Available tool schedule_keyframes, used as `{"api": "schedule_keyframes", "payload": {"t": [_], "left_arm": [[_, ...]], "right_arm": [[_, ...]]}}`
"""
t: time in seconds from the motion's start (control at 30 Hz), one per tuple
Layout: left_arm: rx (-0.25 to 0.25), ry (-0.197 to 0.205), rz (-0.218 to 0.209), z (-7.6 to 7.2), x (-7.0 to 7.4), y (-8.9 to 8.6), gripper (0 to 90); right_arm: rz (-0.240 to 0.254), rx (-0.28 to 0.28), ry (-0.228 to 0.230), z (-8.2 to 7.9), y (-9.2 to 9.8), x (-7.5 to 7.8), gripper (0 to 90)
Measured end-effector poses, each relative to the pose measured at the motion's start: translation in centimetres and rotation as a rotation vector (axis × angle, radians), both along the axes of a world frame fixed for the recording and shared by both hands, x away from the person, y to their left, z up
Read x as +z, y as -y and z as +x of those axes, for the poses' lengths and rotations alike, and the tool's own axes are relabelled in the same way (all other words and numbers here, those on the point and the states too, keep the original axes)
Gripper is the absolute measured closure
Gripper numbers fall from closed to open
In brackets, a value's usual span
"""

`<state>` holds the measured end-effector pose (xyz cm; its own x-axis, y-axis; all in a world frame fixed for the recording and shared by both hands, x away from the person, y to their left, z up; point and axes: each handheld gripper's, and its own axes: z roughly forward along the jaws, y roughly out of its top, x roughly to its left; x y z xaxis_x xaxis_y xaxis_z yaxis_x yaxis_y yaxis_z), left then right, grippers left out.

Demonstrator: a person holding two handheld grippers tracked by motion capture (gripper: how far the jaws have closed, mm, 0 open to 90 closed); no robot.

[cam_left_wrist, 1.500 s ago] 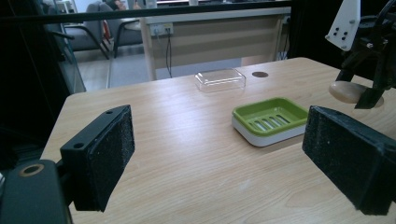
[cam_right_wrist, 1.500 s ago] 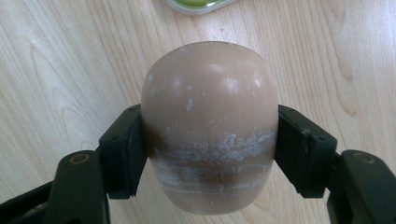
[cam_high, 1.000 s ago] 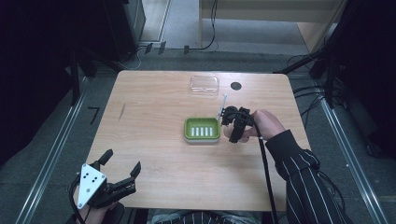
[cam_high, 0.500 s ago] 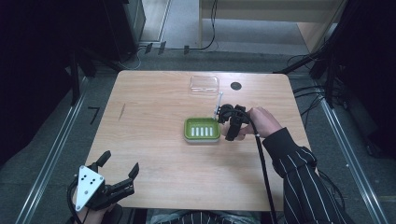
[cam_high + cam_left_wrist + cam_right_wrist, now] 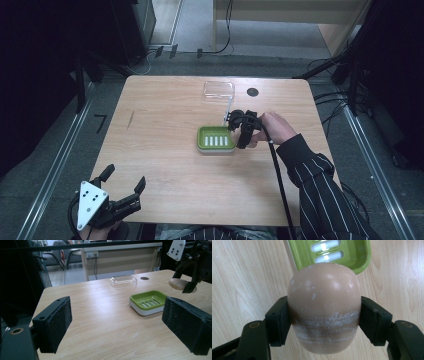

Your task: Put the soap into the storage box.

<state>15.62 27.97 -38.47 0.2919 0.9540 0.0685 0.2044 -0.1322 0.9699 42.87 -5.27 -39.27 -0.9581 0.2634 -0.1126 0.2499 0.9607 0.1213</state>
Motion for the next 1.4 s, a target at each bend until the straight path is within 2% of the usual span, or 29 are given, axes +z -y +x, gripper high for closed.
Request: {"api": "schedule_keyframes", "payload": {"t": [0.37,0.53,0.77,1.33,1.37,1.4], "left_arm": [[0.021,-0.005,0.001,-0.5,0.0,-0.3,9.6],[0.027,-0.002,0.004,-0.7,0.0,-0.4,9.6],[0.031,-0.001,0.001,-0.8,0.0,-0.5,9.6],[0.034,-0.003,0.007,-1.0,0.0,-0.6,9.6],[0.035,-0.003,0.007,-1.0,0.0,-0.6,9.6],[0.035,-0.003,0.007,-1.0,0.0,-0.6,9.6]], "right_arm": [[0.0,0.022,0.008,0.4,-1.3,0.2,32.8],[0.016,0.038,0.019,0.8,-1.9,0.3,32.7],[0.023,0.034,0.019,1.0,-2.1,0.3,32.8],[0.038,0.038,0.031,1.5,-3.5,-0.2,32.8],[0.035,0.058,0.031,1.6,-3.6,-0.2,32.8],[0.033,0.051,0.031,1.6,-3.7,-0.3,32.8]]}}
